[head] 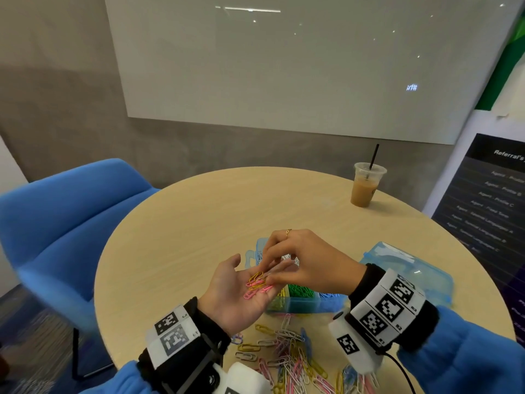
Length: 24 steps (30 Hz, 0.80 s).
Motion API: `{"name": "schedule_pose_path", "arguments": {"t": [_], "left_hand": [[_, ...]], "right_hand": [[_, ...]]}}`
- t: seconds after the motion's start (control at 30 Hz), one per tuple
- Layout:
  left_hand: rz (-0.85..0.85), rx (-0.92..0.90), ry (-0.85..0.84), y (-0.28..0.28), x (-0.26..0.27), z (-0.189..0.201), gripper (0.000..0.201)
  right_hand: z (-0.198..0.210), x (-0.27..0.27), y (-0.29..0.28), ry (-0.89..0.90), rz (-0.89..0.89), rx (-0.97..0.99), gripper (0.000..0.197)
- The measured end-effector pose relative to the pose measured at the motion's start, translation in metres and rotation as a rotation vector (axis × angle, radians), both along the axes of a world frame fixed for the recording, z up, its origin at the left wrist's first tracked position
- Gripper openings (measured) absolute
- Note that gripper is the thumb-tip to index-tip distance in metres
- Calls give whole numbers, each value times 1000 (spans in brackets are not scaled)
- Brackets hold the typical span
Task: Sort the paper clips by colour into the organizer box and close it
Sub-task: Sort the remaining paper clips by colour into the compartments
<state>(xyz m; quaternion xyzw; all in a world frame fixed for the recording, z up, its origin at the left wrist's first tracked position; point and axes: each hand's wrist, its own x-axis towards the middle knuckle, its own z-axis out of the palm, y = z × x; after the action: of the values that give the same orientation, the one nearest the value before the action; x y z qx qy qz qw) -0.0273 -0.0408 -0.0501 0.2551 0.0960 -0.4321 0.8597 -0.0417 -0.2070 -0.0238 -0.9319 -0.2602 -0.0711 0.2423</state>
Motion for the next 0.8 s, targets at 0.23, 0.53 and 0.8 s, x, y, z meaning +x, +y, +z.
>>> {"name": "schedule_pose_path", "arguments": {"t": [0.23,0.53,0.8], "left_hand": [[-6,-13,-4,-2,-2,1,79],[11,12,25,-2,0,-1,78],[-18,-19,38,-3,-1,-2,67]], "right_hand": [[-4,3,3,-54,69,-28,6],[-7,2,8,-82,132,-80,7],[-7,5,7,-37,138,-138,7]]}}
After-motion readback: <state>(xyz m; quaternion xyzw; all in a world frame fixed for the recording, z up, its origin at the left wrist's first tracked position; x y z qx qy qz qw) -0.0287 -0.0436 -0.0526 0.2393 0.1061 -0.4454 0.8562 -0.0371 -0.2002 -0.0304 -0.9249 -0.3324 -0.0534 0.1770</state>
